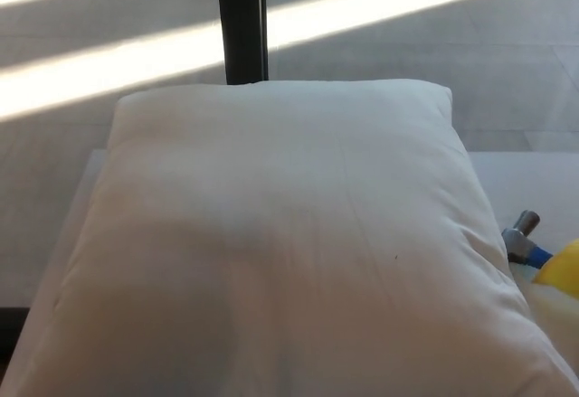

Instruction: A hammer is kept on the right hand side and a pillow is kept on the left hand side on the desk infront of the robot and the robot uses its right hand to pick up the hammer and makes a downward swinging motion to hit the pillow

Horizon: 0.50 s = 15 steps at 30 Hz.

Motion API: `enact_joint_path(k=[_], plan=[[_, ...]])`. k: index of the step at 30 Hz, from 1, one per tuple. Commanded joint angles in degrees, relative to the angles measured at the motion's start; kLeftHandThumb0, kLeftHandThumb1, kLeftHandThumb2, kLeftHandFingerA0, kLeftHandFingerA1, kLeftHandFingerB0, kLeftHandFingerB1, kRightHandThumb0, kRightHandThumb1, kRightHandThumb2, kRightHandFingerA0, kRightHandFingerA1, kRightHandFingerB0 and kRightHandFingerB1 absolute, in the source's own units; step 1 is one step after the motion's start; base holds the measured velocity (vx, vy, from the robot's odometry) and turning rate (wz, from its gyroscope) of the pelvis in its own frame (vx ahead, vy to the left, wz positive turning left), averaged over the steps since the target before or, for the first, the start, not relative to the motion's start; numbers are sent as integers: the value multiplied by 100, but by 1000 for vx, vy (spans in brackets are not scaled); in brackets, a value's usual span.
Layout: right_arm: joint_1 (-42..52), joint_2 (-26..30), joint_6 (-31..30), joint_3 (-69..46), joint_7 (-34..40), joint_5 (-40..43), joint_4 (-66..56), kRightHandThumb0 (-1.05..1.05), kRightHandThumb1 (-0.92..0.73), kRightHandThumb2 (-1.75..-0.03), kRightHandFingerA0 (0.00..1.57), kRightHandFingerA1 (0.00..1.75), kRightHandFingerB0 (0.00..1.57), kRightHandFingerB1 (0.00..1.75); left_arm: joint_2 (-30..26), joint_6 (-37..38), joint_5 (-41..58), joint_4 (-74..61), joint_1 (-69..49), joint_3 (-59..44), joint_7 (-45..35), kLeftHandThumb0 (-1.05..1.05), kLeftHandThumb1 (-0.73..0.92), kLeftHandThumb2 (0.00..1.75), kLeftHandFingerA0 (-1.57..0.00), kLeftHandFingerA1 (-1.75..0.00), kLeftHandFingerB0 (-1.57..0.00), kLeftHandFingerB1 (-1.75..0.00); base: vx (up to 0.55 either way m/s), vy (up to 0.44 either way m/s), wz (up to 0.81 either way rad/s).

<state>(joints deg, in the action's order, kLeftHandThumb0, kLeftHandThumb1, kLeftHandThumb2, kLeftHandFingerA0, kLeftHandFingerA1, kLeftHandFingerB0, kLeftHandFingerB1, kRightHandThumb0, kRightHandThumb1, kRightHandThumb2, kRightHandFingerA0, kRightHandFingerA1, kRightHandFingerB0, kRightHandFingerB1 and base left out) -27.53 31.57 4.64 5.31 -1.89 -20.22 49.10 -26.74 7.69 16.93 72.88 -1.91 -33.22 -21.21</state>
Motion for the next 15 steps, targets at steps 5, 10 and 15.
enact_joint_path(k=[5,10,15], plan=[[-475,-550,-1635,-2504,-1439,3075,-632,-18,-60,-119,93,175,66,175,-9,60,69,8,-109,-7,-4,-68,61,100,-55,-66,-38,-58,0,0,0],[-583,-707,-1809,-2847,-1299,3178,-720,-20,-66,-115,91,175,62,175,-33,124,-21,53,-121,61,-2,-71,62,101,-56,-64,-36,-56,0,0,0],[-668,-746,-1906,-3046,-1409,3183,-713,-19,-62,-123,90,175,62,175,0,163,-7,73,-137,47,12,-69,79,64,-61,-53,-41,-44,0,0,0]])
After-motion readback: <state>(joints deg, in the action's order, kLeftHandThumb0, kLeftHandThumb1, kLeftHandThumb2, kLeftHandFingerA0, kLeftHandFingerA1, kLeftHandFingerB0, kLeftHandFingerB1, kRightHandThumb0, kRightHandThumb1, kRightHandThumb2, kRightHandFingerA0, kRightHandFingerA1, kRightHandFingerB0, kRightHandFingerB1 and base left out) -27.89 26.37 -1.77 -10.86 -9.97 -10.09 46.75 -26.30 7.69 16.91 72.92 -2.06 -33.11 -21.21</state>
